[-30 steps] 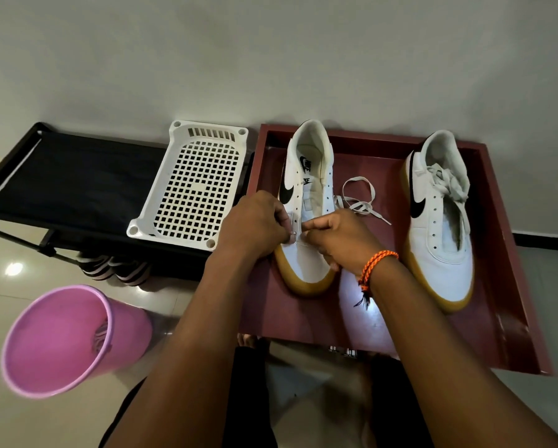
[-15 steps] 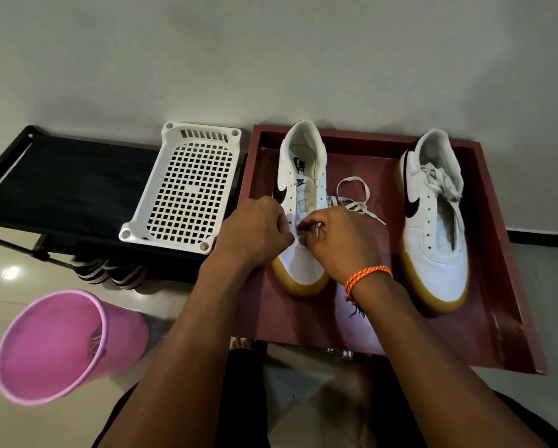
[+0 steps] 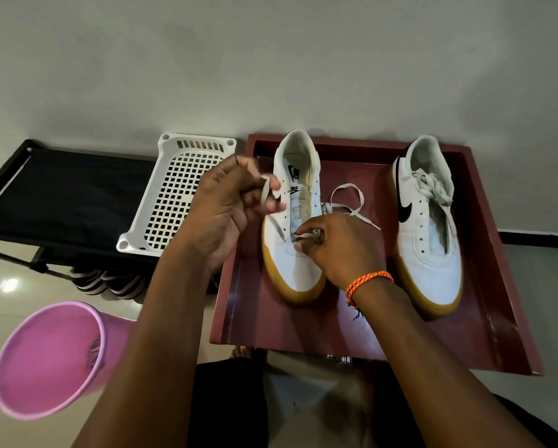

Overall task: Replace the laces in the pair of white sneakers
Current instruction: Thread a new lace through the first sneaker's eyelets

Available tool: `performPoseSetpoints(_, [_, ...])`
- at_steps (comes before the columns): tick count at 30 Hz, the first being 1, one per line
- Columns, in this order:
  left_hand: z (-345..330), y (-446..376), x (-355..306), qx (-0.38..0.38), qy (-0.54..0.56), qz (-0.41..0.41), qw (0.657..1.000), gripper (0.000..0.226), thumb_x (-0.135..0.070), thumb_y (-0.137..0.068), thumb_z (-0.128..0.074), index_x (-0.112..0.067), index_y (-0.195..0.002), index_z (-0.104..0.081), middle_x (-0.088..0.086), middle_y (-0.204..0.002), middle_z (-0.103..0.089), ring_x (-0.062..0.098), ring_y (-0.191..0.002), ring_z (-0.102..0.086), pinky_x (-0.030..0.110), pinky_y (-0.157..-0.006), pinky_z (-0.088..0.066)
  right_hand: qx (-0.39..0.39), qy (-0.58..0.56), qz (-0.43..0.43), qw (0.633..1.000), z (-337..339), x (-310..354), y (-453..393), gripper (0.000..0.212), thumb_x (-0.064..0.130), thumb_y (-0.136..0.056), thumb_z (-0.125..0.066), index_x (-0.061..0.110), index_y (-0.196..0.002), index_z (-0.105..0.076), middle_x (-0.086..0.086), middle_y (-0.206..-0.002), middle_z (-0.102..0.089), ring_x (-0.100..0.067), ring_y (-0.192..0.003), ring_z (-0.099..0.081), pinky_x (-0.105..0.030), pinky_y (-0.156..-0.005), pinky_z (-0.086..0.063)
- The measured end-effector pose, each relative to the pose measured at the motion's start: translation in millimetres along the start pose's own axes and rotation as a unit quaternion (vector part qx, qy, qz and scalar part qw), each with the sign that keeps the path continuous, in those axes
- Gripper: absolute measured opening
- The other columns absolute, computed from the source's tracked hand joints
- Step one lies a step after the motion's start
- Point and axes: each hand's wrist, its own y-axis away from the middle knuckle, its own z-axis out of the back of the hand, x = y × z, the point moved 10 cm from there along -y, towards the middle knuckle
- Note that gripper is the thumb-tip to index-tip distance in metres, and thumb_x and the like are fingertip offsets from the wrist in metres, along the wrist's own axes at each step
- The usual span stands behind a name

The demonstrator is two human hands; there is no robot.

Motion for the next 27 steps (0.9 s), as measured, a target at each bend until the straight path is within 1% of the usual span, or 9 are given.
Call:
performPoseSetpoints(2, [13.5, -3.3, 14.1, -0.040, -0.185, 0.020, 0.982, 0.009, -0.008, -0.105, -0.053, -0.012, -0.098, -0.059, 0.006, -0.079, -0.066, 0.016, -0.055, -0.051, 0.031, -0.056, -0.049, 0.003, -0.003, 0.011, 1.000, -1.1, 0.7, 0.6, 0.016, 0.035, -0.086, -0.081, 0.037, -0.101, -0.081, 0.009, -0.097, -0.077, -0.017, -0.095, -0.069, -0.032, -0.078, -0.056])
performPoseSetpoints(5, [16.3, -7.9, 40.9, -0.015, -0.539, 0.030, 0.842, 0.025, -0.041, -0.100, -0.068, -0.020, -0.087, -0.069, -0.007, -0.074, -0.066, 0.005, -0.060, -0.059, 0.030, -0.059, -0.043, 0.003, -0.003, 0.016, 1.000, -1.7, -0.5, 0.3, 0.020, 0.038, -0.085, -0.081, 0.038, -0.105, -0.080, 0.008, -0.098, -0.078, -0.018, -0.096, -0.069, -0.035, -0.079, -0.058])
performPoseSetpoints(7, [12.3, -7.5, 58.0, 0.022, -0.630, 0.050, 0.775, 0.034, -0.052, -0.094, -0.074, -0.024, -0.076, -0.067, -0.007, -0.073, -0.065, 0.012, -0.070, -0.063, 0.033, -0.065, -0.049, 0.005, 0.003, 0.021, 1.000, -1.6, -0.1, 0.1, 0.022, 0.040, -0.085, -0.082, 0.038, -0.107, -0.079, 0.008, -0.098, -0.077, -0.018, -0.096, -0.069, -0.034, -0.078, -0.057])
performPoseSetpoints(10, [9.5, -9.6, 59.6, 0.040, -0.636, 0.037, 0.770, 0.027, -0.035, -0.093, -0.080, -0.023, -0.073, -0.067, -0.006, -0.074, -0.066, 0.017, -0.073, -0.063, 0.035, -0.071, -0.052, 0.006, 0.008, 0.027, 1.000, -0.5, 0.3, 0.6, 0.023, 0.042, -0.086, -0.081, 0.039, -0.108, -0.079, 0.012, -0.104, -0.077, -0.016, -0.100, -0.068, -0.034, -0.081, -0.057])
performPoseSetpoints(14, [1.3, -7.3, 44.1, 0.057, -0.503, 0.020, 0.862, 0.018, -0.022, -0.100, -0.074, -0.010, -0.087, -0.075, 0.001, -0.084, -0.076, 0.015, -0.083, -0.071, 0.037, -0.080, -0.056, 0.016, -0.011, 0.015, 1.000, 0.2, -1.7, 1.7, 0.022, 0.039, -0.084, -0.081, 0.040, -0.107, -0.080, 0.012, -0.103, -0.078, -0.013, -0.096, -0.070, -0.033, -0.081, -0.058])
performPoseSetpoints(18, [-0.8, 3.2, 30.9, 0.024, -0.190, 0.086, 0.978, 0.018, -0.016, -0.103, -0.065, 0.001, -0.100, -0.067, 0.015, -0.113, -0.078, 0.030, -0.105, -0.078, 0.042, -0.085, -0.065, 0.013, -0.006, 0.003, 1.000, 1.5, -1.9, 2.8, 0.022, 0.038, -0.086, -0.081, 0.040, -0.107, -0.079, 0.008, -0.100, -0.077, -0.016, -0.092, -0.070, -0.032, -0.078, -0.056])
performPoseSetpoints(21, [-11.4, 7.0, 23.3, 0.037, -0.038, 0.090, 0.995, 0.014, -0.019, -0.099, -0.061, -0.005, -0.099, -0.061, 0.021, -0.120, -0.075, 0.042, -0.109, -0.076, 0.055, -0.092, -0.064, 0.013, -0.007, -0.003, 1.000, 2.0, -2.7, 3.2, 0.020, 0.037, -0.086, -0.082, 0.040, -0.105, -0.079, 0.007, -0.095, -0.076, -0.015, -0.091, -0.070, -0.031, -0.078, -0.055])
performPoseSetpoints(23, [-14.1, 4.7, 15.8, 0.045, 0.037, 0.063, 0.996, 0.011, -0.019, -0.102, -0.056, -0.009, -0.098, -0.059, 0.018, -0.114, -0.077, 0.035, -0.102, -0.079, 0.051, -0.091, -0.064, 0.015, -0.006, -0.002, 1.000, 1.7, -1.9, 3.7, 0.019, 0.037, -0.086, -0.082, 0.041, -0.104, -0.079, 0.009, -0.096, -0.077, -0.014, -0.091, -0.070, -0.031, -0.079, -0.056])
performPoseSetpoints(27, [-14.0, 4.7, -1.4, 0.078, 0.260, 0.057, 0.961, 0.021, -0.023, -0.112, -0.043, -0.014, -0.103, -0.058, 0.000, -0.088, -0.071, 0.004, -0.048, -0.062, 0.024, -0.062, -0.063, 0.015, -0.025, 0.003, 1.000, 1.7, -2.7, 4.3, 0.022, 0.038, -0.086, -0.081, 0.041, -0.107, -0.079, 0.007, -0.109, -0.076, -0.015, -0.098, -0.069, -0.034, -0.085, -0.057])
